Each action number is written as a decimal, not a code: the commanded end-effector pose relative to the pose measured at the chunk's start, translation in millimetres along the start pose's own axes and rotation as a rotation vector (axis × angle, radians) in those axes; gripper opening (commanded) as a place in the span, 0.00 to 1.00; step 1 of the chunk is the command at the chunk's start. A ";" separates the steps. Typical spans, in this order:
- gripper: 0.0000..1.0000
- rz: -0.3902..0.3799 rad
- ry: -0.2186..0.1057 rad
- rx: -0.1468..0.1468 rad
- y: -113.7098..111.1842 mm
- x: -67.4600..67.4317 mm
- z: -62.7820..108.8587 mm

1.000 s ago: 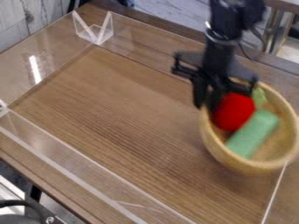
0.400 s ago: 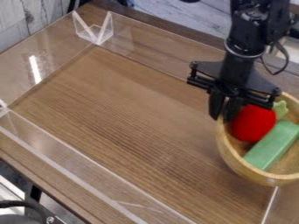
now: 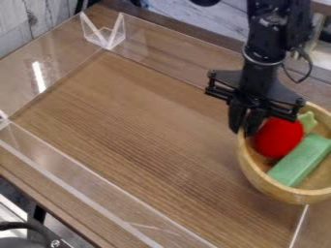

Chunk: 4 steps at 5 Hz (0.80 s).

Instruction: Move the red fruit to the right

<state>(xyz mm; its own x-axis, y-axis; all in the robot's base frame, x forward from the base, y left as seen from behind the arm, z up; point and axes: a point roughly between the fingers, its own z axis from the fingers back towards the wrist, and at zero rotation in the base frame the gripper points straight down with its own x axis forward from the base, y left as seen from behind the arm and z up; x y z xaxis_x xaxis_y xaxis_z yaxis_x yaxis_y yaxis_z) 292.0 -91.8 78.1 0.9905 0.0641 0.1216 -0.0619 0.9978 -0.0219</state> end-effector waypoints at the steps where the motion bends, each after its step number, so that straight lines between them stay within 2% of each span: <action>1: 0.00 -0.030 -0.042 -0.036 1.1 8.0 5.8; 4: 0.00 -0.070 -0.040 -0.052 30.2 11.3 -10.0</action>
<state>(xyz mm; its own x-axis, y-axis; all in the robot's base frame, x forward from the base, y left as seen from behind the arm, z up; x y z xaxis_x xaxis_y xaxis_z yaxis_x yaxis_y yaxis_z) 298.6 -62.9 60.1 0.9911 -0.0042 0.1327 0.0120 0.9982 -0.0583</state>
